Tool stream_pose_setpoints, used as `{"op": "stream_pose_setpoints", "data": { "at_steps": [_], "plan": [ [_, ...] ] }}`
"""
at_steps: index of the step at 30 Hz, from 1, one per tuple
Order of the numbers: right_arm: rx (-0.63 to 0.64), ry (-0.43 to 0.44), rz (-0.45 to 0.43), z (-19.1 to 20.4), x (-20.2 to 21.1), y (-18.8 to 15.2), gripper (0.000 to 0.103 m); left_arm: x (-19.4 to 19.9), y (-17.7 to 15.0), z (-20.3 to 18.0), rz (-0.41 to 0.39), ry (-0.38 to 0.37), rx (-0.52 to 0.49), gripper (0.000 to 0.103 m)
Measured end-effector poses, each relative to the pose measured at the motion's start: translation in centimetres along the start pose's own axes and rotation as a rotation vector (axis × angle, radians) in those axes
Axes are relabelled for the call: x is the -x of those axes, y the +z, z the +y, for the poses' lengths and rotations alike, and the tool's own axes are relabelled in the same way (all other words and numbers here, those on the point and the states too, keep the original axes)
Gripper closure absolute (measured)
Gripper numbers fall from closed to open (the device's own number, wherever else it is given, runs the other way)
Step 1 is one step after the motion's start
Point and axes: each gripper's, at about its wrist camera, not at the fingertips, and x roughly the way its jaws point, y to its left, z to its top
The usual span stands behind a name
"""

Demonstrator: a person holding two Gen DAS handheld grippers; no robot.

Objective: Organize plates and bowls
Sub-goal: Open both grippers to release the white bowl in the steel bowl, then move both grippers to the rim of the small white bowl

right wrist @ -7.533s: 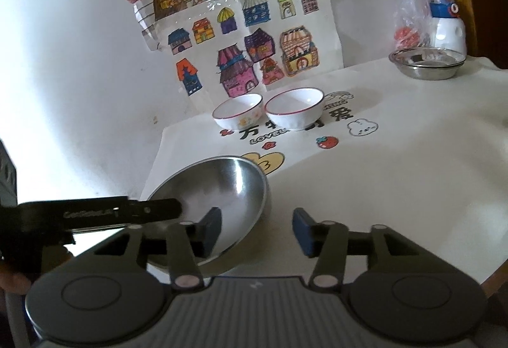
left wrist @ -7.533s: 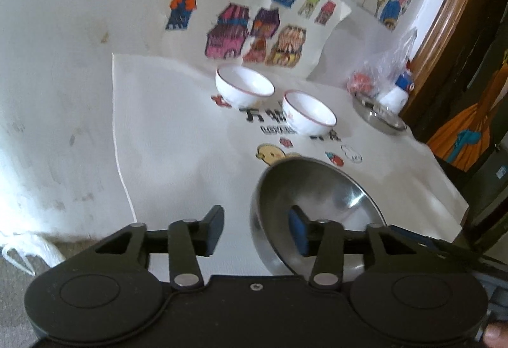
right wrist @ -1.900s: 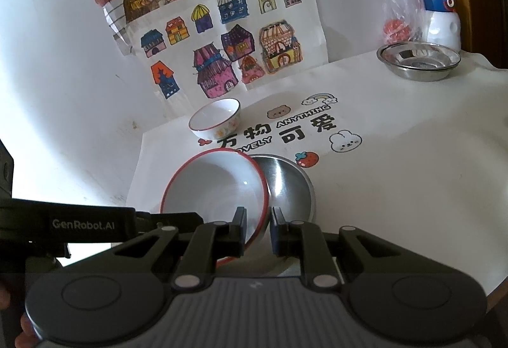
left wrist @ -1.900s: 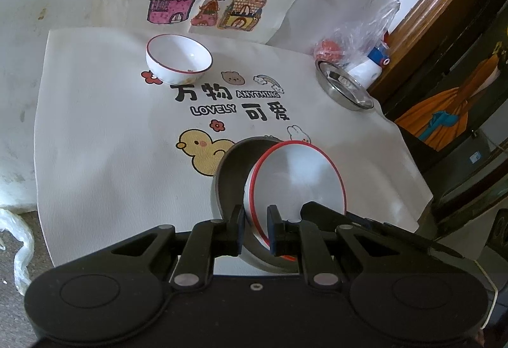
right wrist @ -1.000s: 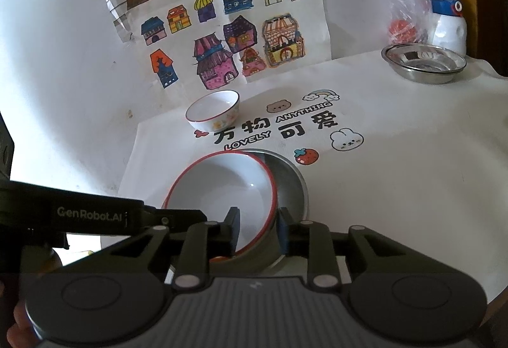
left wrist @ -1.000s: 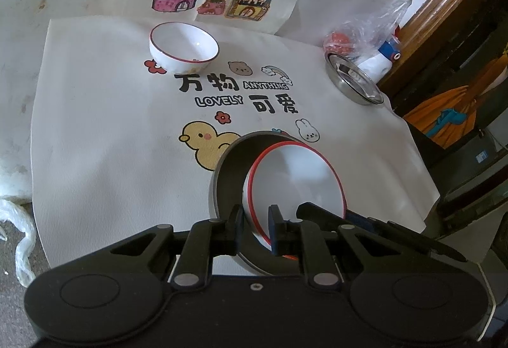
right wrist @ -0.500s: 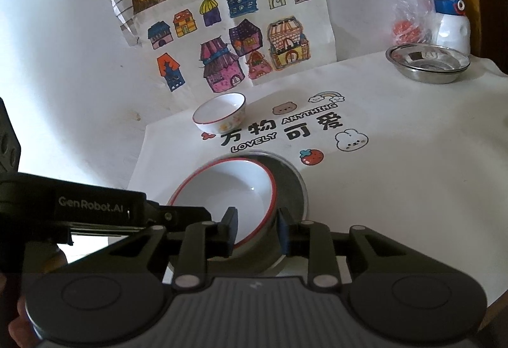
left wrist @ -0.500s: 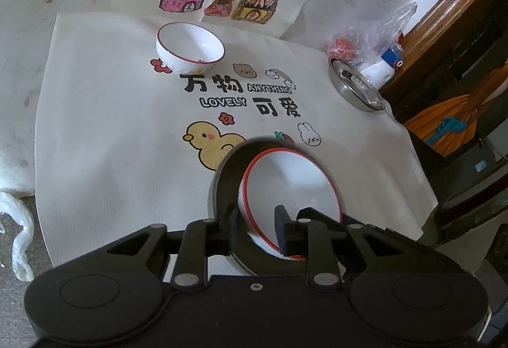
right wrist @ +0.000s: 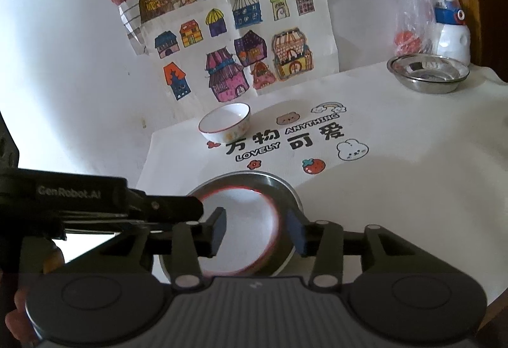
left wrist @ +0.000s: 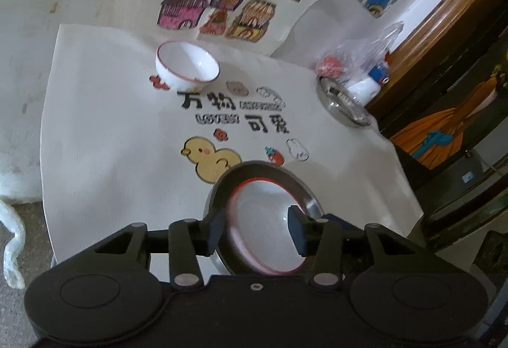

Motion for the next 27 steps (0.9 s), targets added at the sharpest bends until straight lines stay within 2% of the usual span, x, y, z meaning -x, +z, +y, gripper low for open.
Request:
{"op": "stream_pose_setpoints", "data": {
  "at_steps": [3, 8, 9, 14, 19, 22, 25, 27],
  "plan": [
    [0.005, -0.012, -0.019, 0.3, 0.6, 0.0, 0.039, 1.0, 0.3, 0.4, -0.039, -0.003, 0.002, 0.050],
    [0.012, -0.009, -0.054, 0.5, 1.5, 0.4, 0.024, 2.4, 1.1, 1.3, -0.111, 0.036, 0.013, 0.038],
    [0.013, -0.008, -0.061, 0.6, 1.6, 0.5, 0.018, 2.6, 1.3, 1.5, -0.124, 0.046, 0.017, 0.037],
    [0.019, -0.007, -0.096, 0.5, 2.0, 1.1, 0.005, 2.9, 2.0, 2.7, -0.199, 0.128, 0.024, 0.019],
    [0.016, -0.009, -0.092, 0.1, 1.2, 1.5, 0.001, 2.5, 2.5, 3.9, -0.233, 0.190, 0.027, 0.009],
    [0.013, -0.013, -0.091, -0.1, 0.6, 1.6, 0.000, 2.0, 2.9, 4.7, -0.248, 0.236, 0.025, 0.009],
    [0.012, -0.014, -0.095, -0.4, 0.0, 1.9, 0.000, 1.5, 3.3, 5.5, -0.263, 0.275, 0.027, 0.002],
    [0.015, -0.014, -0.095, -0.6, -0.4, 2.4, 0.000, 1.2, 3.6, 6.1, -0.272, 0.297, 0.029, 0.002]
  ]
}}
